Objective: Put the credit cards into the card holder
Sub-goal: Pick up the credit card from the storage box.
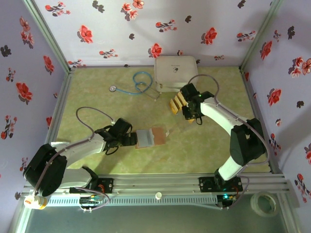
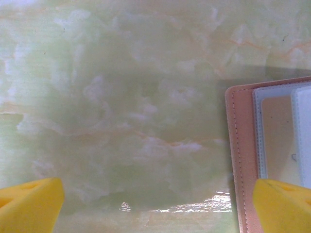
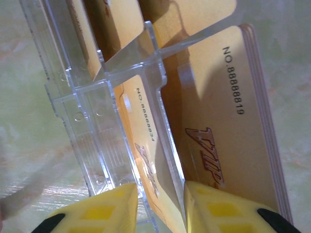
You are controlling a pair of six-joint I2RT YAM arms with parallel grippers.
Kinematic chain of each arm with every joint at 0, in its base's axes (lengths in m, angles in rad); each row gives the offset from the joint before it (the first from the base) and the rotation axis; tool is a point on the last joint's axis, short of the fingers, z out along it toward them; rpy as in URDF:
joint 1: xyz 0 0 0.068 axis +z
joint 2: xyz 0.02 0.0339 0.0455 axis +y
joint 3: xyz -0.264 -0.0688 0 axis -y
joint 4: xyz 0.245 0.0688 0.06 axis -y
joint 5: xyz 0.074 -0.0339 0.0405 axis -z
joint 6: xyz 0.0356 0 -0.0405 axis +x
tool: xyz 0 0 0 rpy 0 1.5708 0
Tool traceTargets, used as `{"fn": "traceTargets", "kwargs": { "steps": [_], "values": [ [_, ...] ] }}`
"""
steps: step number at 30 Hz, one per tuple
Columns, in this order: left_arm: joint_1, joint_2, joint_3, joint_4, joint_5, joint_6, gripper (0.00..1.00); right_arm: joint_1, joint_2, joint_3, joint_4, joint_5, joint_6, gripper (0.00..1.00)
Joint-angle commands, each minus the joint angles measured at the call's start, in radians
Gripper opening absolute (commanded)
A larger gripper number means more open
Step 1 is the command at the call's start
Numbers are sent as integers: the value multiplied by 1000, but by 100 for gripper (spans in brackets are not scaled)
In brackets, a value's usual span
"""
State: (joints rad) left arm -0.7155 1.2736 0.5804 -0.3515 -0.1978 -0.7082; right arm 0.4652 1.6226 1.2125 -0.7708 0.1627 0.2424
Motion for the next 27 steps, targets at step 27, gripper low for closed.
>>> {"fn": "traceTargets", "kwargs": {
  "steps": [27],
  "values": [
    [-10,10,-5,13,5,-7,100,-5,10,31,7,-36,9,11]
  ]
}}
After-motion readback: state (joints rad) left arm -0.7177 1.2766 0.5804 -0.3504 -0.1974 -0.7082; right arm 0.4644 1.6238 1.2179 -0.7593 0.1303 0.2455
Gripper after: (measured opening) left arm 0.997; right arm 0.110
